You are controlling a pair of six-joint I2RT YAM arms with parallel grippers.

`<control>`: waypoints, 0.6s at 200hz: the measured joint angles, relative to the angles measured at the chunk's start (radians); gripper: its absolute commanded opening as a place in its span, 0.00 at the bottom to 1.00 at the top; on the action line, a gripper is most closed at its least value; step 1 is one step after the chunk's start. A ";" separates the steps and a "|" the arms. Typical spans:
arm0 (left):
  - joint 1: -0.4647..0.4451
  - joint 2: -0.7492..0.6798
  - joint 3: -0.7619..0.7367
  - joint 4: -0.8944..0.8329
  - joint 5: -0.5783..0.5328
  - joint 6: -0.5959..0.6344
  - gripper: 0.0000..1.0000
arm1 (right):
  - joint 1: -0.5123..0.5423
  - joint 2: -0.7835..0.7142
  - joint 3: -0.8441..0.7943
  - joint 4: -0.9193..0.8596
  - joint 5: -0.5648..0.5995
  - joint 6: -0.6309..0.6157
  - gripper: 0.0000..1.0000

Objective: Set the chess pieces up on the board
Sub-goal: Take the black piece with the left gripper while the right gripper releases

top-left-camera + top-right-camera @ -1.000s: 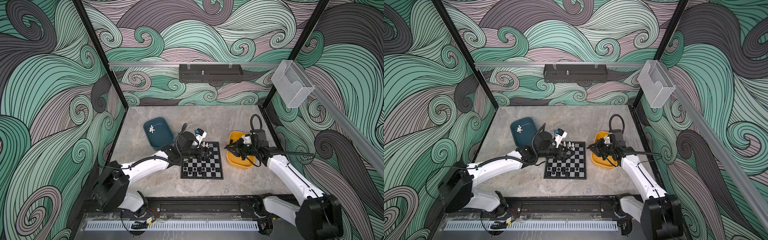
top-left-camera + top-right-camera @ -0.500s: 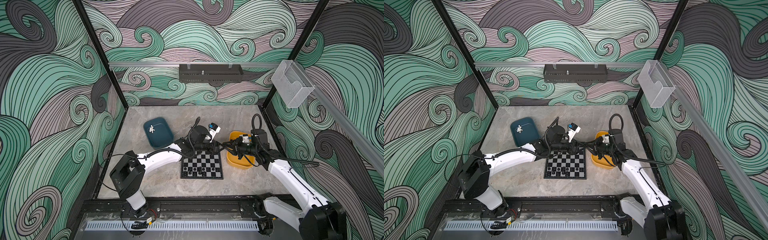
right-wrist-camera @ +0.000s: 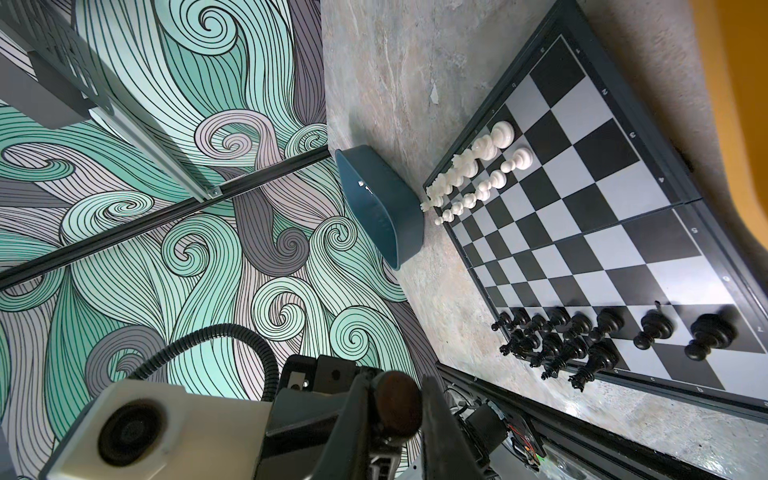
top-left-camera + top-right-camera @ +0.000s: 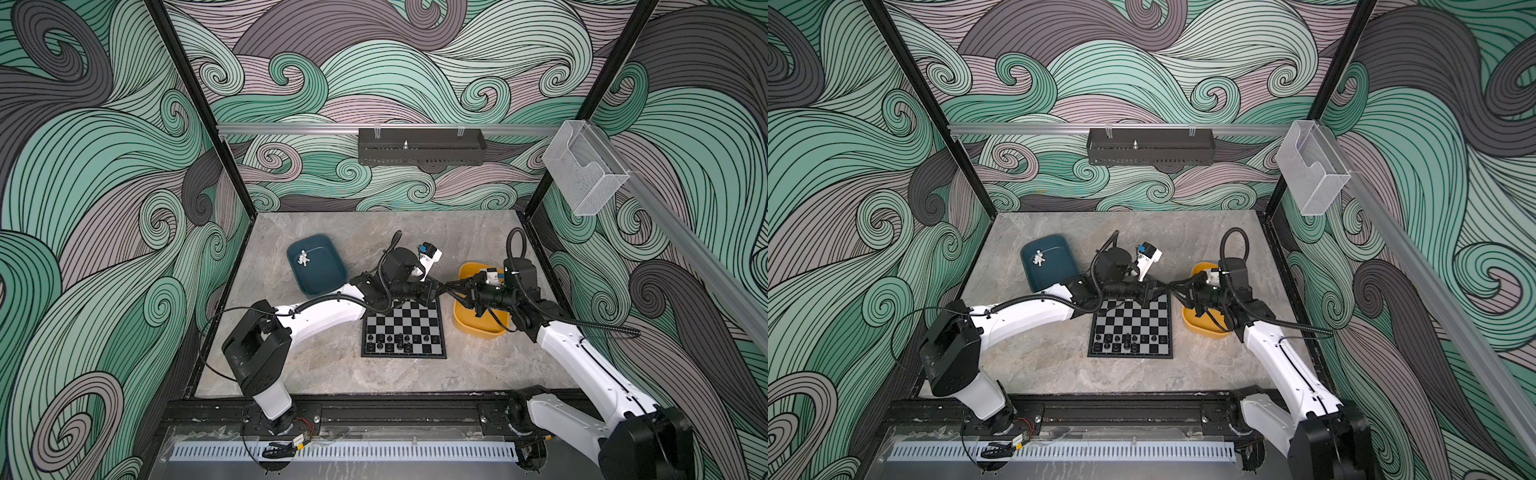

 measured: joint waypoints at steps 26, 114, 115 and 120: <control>0.000 0.000 0.009 -0.004 0.000 -0.011 0.00 | 0.005 -0.014 0.000 0.000 0.014 0.001 0.36; 0.025 -0.171 0.059 -0.393 0.021 0.018 0.00 | 0.028 -0.045 0.423 -0.528 0.277 -0.648 1.00; 0.025 -0.173 0.061 -0.399 0.022 0.019 0.00 | 0.028 -0.045 0.424 -0.532 0.280 -0.652 1.00; 0.022 -0.190 0.067 -0.446 0.023 0.036 0.00 | 0.028 -0.044 0.428 -0.555 0.307 -0.682 1.00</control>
